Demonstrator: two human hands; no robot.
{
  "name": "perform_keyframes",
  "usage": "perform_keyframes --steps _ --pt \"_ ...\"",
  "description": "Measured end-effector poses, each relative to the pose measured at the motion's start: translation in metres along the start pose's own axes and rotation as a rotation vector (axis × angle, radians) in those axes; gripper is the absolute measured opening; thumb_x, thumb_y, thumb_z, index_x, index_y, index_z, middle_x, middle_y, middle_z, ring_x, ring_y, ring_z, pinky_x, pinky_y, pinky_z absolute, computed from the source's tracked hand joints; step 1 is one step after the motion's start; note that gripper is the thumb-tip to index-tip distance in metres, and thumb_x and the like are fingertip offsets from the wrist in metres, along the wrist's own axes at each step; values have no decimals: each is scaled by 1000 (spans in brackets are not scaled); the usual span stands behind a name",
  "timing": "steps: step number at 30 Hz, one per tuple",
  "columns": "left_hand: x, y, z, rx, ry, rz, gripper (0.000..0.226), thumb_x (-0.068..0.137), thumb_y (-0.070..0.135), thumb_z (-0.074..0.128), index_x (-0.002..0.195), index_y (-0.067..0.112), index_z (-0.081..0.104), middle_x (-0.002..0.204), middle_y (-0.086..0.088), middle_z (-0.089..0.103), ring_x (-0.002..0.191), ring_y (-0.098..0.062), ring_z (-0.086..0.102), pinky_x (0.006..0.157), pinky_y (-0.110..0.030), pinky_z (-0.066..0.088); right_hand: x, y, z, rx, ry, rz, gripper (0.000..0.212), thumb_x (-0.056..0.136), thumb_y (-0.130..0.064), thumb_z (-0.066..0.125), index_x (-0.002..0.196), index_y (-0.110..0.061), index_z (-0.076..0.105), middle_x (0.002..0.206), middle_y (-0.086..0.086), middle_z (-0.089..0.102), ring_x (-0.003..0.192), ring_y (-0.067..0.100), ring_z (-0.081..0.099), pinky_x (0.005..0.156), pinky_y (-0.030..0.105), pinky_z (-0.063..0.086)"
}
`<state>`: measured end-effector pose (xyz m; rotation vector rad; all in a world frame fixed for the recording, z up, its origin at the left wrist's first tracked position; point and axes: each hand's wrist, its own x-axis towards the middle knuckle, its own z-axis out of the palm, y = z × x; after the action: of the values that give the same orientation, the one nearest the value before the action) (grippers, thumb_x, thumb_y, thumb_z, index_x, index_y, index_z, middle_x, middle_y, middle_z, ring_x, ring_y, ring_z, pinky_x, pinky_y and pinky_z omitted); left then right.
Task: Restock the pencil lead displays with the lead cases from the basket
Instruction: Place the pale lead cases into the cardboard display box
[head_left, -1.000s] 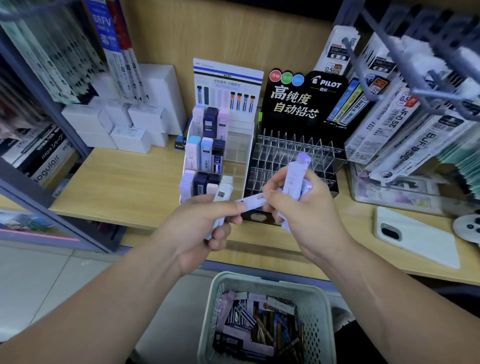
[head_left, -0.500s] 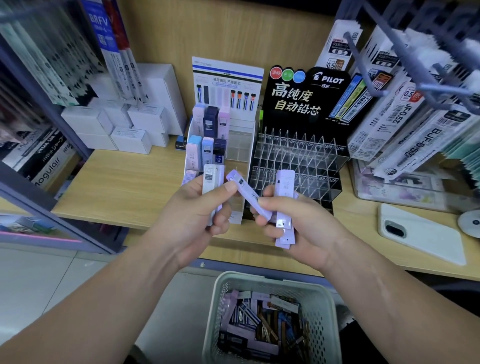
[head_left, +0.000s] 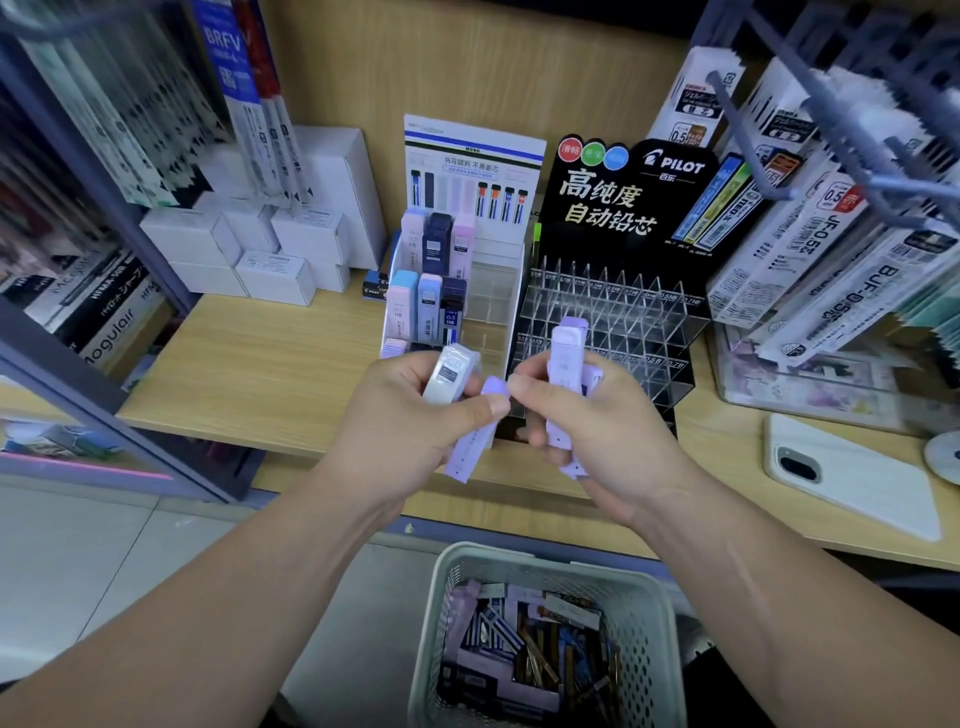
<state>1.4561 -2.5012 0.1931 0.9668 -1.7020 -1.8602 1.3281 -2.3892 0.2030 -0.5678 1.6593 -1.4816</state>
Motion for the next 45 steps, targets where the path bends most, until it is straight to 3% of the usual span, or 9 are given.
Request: perform_keyframes --steps 7,10,15,24,28,34,38,42,45 --pt "0 -4 -2 62 -33 -110 12 80 12 81 82 10 69 57 0 54 47 -15 40 46 -24 39 5 -1 -3 -228 43 -102 18 85 -9 80 98 -14 69 81 5 71 55 13 57 56 25 50" --pt "1 -2 -5 56 -25 -229 24 82 32 77 93 12 72 69 -1 58 52 -18 38 48 -24 34 13 -5 -3 -331 124 -203 18 85 -13 80 95 -19 68 83 7 72 58 14 57 58 35 54" --pt "6 5 -15 -301 77 -427 36 96 32 48 97 8 74 84 -8 71 43 -17 40 42 -22 32 35 -17 -1 -421 194 -335 19 87 -22 79 91 -30 63 87 3 70 69 27 59 69 49 55" --pt "3 10 -29 -349 82 -342 27 101 22 49 102 5 70 66 -5 62 47 -18 45 47 -26 36 51 -21 -5 -601 216 -373 17 89 -21 77 96 -25 62 86 -6 69 63 3 54 60 19 43" --pt "1 11 -30 -322 37 -309 24 100 20 53 109 4 69 70 -6 63 52 -18 47 50 -28 38 57 -9 -4 -767 188 -413 18 87 -24 78 94 -21 61 86 0 68 78 17 61 70 29 50" --pt "2 7 -31 -278 34 -306 19 98 18 59 111 8 68 72 -5 66 51 -17 51 49 -27 43 62 8 3 -1026 156 -545 30 86 -18 75 77 -14 46 61 -8 41 58 5 45 52 17 30" --pt "3 3 -31 -225 15 -302 16 95 19 63 108 10 69 76 -6 67 54 -17 51 51 -28 43 66 13 9 -1179 186 -596 39 83 -8 70 75 -22 34 64 -10 33 62 23 44 53 35 38" --pt "1 0 -29 -165 -28 -278 15 93 18 66 105 10 70 79 -6 70 55 -16 52 52 -28 43 61 12 12 -1150 208 -577 38 82 -5 69 75 -23 35 68 -11 43 66 25 51 56 33 37" --pt "0 0 -27 -146 -26 -250 12 91 15 69 103 13 72 81 -5 72 57 -14 54 52 -27 43 48 4 13 -639 206 -401 36 86 -7 74 75 -21 43 86 -15 62 75 6 68 62 25 53"
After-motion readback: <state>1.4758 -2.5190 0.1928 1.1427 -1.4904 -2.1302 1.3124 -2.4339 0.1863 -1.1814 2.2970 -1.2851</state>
